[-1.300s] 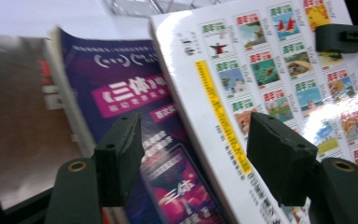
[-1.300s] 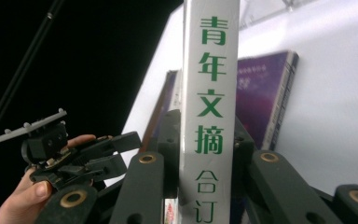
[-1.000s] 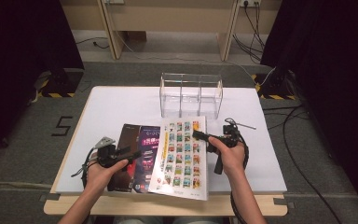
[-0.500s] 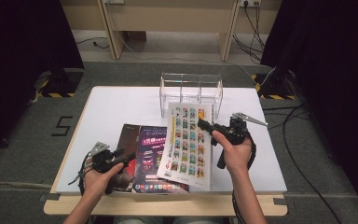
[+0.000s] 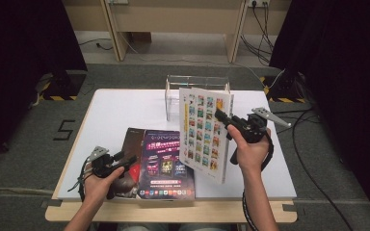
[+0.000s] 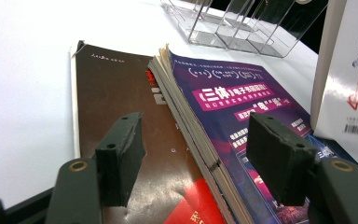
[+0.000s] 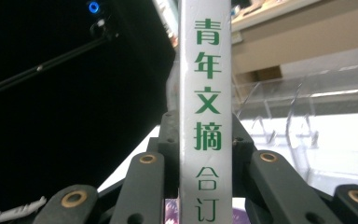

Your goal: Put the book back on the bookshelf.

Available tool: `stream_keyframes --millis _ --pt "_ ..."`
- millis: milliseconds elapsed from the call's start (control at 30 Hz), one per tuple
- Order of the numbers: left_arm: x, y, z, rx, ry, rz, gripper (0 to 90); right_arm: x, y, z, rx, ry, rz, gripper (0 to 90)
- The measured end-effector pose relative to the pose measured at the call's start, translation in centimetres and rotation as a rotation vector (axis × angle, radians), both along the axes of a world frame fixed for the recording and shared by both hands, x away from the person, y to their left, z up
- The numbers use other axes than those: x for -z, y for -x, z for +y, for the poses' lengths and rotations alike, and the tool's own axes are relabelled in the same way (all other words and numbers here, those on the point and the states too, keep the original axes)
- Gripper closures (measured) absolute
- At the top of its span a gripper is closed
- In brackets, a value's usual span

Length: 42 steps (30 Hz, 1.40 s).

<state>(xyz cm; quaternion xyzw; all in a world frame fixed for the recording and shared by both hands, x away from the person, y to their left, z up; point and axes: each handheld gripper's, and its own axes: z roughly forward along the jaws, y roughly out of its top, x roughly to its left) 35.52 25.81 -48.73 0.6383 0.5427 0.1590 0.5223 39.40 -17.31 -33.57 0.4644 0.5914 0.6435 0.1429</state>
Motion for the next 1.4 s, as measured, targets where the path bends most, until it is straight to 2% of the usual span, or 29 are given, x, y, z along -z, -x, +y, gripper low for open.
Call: stream_keyframes --millis 167,267,300,333,500,533,667,900,1367,1400 --pt "0.1 -0.1 0.1 -0.005 0.005 0.003 35.8 -0.6 -0.1 -0.8 0.042 -0.005 -0.02 74.0" --pt "0.1 -0.1 0.1 -0.004 0.007 0.001 35.8 -1.1 -0.3 -1.2 0.067 0.014 -0.037 74.0" --pt "0.1 -0.1 0.1 -0.003 0.008 -0.001 35.8 -1.4 -0.4 -1.5 0.103 0.047 -0.052 74.0" --pt "0.0 -0.1 0.1 -0.001 0.009 -0.003 35.8 -1.6 -0.5 -1.7 0.121 0.053 -0.054 74.0" --pt "0.1 -0.1 0.3 -0.004 0.012 -0.003 35.7 -2.1 -1.0 -2.8 0.171 0.046 -0.062 74.0" --pt "0.1 -0.2 0.3 -0.004 0.014 0.001 35.7 -2.4 -1.3 -3.4 0.199 0.049 -0.07 74.0" --pt "0.1 -0.1 0.2 -0.005 0.017 -0.003 35.7 -3.1 -2.0 -3.9 0.242 0.07 -0.082 73.9" --pt "0.1 -0.1 0.3 -0.008 0.021 -0.003 35.8 -3.6 -3.6 -3.5 0.278 0.097 -0.09 73.9" --pt "-0.1 -0.2 0.5 -0.013 0.031 -0.009 35.7 -4.2 -7.1 -3.0 0.306 0.101 -0.083 74.0" --pt "-0.1 -0.2 0.5 -0.013 0.031 -0.011 35.8 -4.2 -7.7 -2.9 0.313 0.102 -0.078 74.0"
